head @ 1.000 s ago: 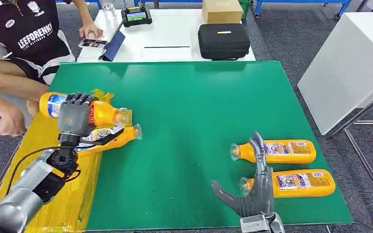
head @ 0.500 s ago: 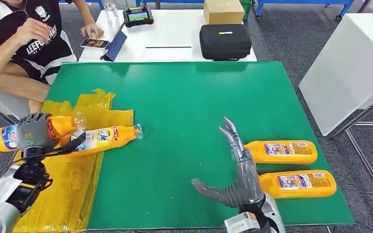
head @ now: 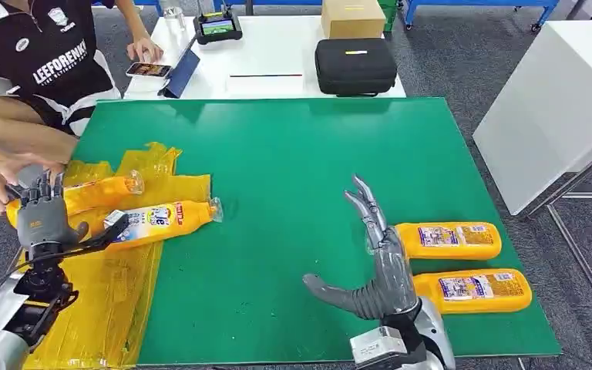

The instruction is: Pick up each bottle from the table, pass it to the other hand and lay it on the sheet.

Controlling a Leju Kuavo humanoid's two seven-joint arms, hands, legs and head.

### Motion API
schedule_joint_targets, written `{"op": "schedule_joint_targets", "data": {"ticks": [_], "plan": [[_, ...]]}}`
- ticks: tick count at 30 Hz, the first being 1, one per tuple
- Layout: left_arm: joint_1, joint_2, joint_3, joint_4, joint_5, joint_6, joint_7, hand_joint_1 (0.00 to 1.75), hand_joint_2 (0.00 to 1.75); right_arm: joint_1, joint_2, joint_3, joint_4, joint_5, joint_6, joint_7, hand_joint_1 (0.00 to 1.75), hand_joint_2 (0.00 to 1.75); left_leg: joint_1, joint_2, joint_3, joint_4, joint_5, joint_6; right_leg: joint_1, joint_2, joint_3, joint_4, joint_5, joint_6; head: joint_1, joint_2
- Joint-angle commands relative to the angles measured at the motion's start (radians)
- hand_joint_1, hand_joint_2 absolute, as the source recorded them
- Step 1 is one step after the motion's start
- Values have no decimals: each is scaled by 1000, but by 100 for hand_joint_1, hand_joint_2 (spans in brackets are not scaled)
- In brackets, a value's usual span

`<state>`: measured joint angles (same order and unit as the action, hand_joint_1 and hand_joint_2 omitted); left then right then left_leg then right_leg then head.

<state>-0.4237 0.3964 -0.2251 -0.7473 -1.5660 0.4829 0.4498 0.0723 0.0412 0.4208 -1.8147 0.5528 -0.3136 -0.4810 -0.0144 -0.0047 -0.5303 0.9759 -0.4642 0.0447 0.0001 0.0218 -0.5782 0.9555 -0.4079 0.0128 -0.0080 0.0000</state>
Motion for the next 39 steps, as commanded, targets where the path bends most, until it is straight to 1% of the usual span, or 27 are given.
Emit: {"op": "schedule_joint_targets", "data": {"ticks": [1,3,5,6,8,9,10,11,12,13,14,15,16,17,18,19,20,21,22,24,25,27,29,31,33,36,39], "plan": [[42,-41,83,10,-5,-2,-20,0,175,-27,10,-34,31,65,-14,36,0,175,0,1,2,-1,-1,-2,0,0,2,-1,0,0,0,0],[79,-36,107,-20,-5,4,-26,0,175,-22,1,-49,29,94,-28,51,0,175,0,1,3,-1,0,-2,0,0,2,-1,0,0,0,0],[80,-56,133,-33,-5,18,-54,0,175,-15,-13,-72,16,107,-43,58,0,175,0,2,3,-1,-1,-2,0,1,2,-1,0,0,0,0],[64,-69,116,-40,-5,24,-62,0,175,-4,-31,-100,-3,115,-60,61,0,175,0,2,4,-2,-1,-3,0,0,4,-1,-1,1,0,0],[34,-104,79,-46,-5,33,-65,0,175,6,-71,-148,-19,125,-88,67,0,175,1,-3,2,0,-1,-3,1,-5,4,-1,-1,1,0,0],[-32,-165,38,-6,-5,56,-106,0,175,49,-89,-205,-36,139,-151,75,0,175,1,-6,3,0,0,-3,1,-9,5,-1,-2,1,-1,0],[-91,-212,28,53,-5,81,-118,0,175,81,-96,-243,-53,145,-178,67,0,175,0,-9,2,0,1,-2,0,-11,4,-1,-2,1,0,0],[-138,-255,24,99,-5,107,-131,0,175,115,-91,-273,-71,153,-191,54,0,175,1,-16,1,0,2,-2,1,-18,6,-2,-3,2,0,0],[-156,-303,48,102,29,174,-194,0,175,143,-81,-303,-91,174,-210,50,0,175,1,-22,0,1,2,-3,1,-25,7,-3,-4,3,0,0],[-111,-407,127,-12,175,215,-367,0,175,177,-59,-379,-106,314,-241,123,0,175,0,-25,0,2,2,-2,1,-27,5,-2,-4,2,-1,0],[-54,-471,166,-104,370,215,-629,0,175,195,-62,-378,-145,539,-224,190,0,175,-2,-22,5,2,4,0,0,-25,-1,-2,-2,2,0,0],[29,-520,142,-220,351,212,-610,0,175,198,-79,-381,-158,657,-192,253,0,175,-3,-28,6,2,4,2,-1,-32,6,-3,-5,4,0,0],[84,-533,111,-301,403,196,-618,0,175,194,-96,-377,-162,699,-137,304,0,175,-3,-33,5,2,4,2,-1,-37,7,-4,-5,5,1,0],[126,-533,90,-356,449,184,-629,0,175,184,-118,-378,-156,732,-87,338,0,175,-5,-24,5,1,4,5,-3,-27,5,-2,-3,4,0,0],[164,-533,75,-407,520,171,-664,0,175,170,-147,-388,-134,768,-30,377,0,175,-6,-20,8,1,2,4,-3,-23,7,-3,-4,4,0,0],[186,-531,73,-429,562,164,-690,0,175,160,-170,-398,-118,783,0,391,0,175,-8,-18,8,1,2,5,-6,-21,7,-3,-3,5,0,0],[211,-534,72,-457,619,149,-723,0,175,151,-204,-413,-93,809,40,410,0,175,-7,-14,5,1,3,6,-7,-17,3,-3,0,3,1,0],[239,-538,75,-489,662,141,-750,0,175,139,-240,-438,-61,828,66,421,0,175,-7,-13,5,2,1,6,-7,-15,4,-3,-1,4,1,0],[253,-540,80,-508,674,139,-756,0,175,127,-263,-452,-40,832,80,421,0,175,-7,-8,7,2,0,4,-7,-11,5,-3,-1,4,1,0],[289,-545,88,-543,726,122,-777,0,175,131,-331,-493,-5,803,126,407,0,175,-8,-1,7,3,-3,7,-7,-6,4,-3,0,4,0,0],[304,-542,89,-550,740,120,-788,0,175,138,-354,-514,6,794,128,400,0,175,-11,-3,5,1,-1,9,-8,-7,1,-4,1,4,0,0],[327,-542,93,-546,778,120,-813,0,175,133,-413,-548,58,782,152,388,0,175,-9,-5,7,2,-3,8,-7,-9,3,-5,0,5,0,0],[332,-545,97,-532,811,121,-834,0,175,82,-456,-555,146,761,182,369,0,175,-10,-5,6,1,-1,11,-8,-8,2,-5,0,7,0,0],[330,-548,99,-533,843,109,-848,0,175,28,-478,-540,222,761,196,365,0,175,-10,-3,6,1,-1,11,-8,-6,2,-6,1,8,0,0],[327,-548,98,-531,840,109,-848,0,175,7,-478,-533,244,763,200,366,0,175,-10,-1,4,2,-1,10,-7,-5,2,-5,1,9,0,0],[318,-552,99,-512,846,99,-843,0,175,-33,-475,-496,302,768,209,365,0,175,-10,-3,4,1,-1,10,-7,-7,1,-5,2,9,0,0],[317,-560,108,-495,855,105,-837,0,175,-125,-467,-441,423,803,203,373,0,175,-10,-2,5,1,0,12,-7,-5,1,-5,2,9,0,0]]}}
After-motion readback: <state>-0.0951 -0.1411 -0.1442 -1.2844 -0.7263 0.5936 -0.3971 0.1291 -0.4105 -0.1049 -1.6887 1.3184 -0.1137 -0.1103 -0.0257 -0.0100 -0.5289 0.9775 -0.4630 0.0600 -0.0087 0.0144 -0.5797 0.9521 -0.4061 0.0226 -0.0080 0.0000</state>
